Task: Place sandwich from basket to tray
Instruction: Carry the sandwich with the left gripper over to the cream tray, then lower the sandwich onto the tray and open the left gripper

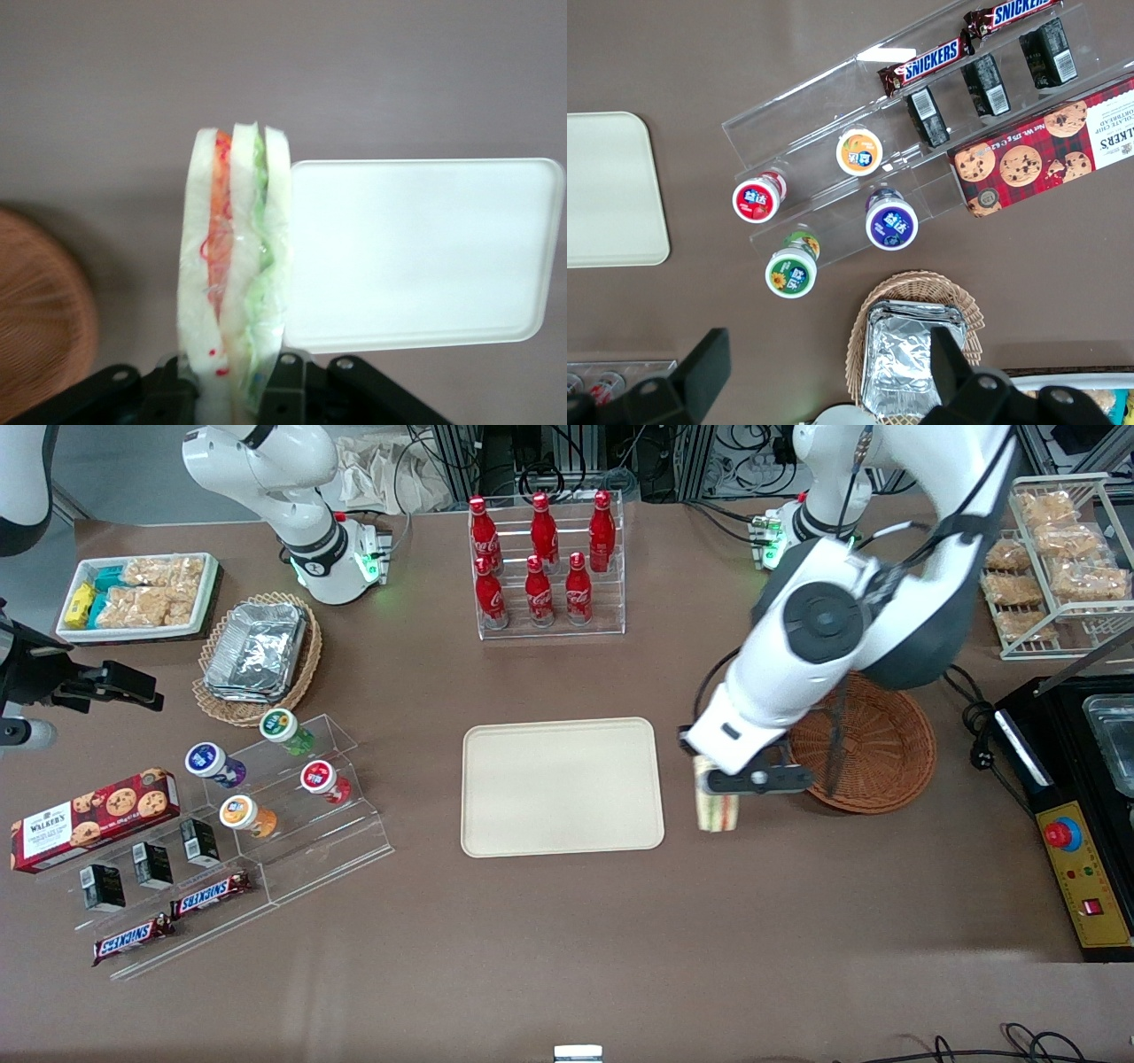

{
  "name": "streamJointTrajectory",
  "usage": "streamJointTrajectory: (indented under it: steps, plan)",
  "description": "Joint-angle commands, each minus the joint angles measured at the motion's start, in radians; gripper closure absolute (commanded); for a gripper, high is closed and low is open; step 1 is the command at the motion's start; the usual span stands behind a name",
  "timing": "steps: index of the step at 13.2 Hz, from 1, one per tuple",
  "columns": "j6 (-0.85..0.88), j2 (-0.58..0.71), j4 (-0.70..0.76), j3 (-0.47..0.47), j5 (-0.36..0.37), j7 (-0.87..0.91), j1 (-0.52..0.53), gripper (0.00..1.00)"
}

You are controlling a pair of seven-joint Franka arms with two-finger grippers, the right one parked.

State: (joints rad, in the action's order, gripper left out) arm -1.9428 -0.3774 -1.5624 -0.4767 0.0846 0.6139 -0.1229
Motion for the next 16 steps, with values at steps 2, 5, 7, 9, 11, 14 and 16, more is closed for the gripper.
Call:
streamJointTrajectory:
  steps: [2,5,7,9,11,14,16]
  plan:
    - [-0.192,-0.110,-0.065,0.001,0.065,0.086,-0.086,1.00]
    - [-0.225,-0.169,-0.093,0.001,0.090,0.084,-0.089,1.00]
    - [-0.260,-0.198,-0.125,0.000,0.119,0.086,-0.090,1.00]
    - [-0.294,-0.212,-0.159,-0.002,0.121,0.086,-0.092,1.00]
    - [-0.324,-0.245,-0.162,-0.002,0.135,0.113,-0.110,1.00]
    - [-0.344,-0.284,-0.146,0.027,0.208,0.202,-0.172,0.49]
    - [-0.347,-0.287,-0.146,0.027,0.221,0.205,-0.169,0.00]
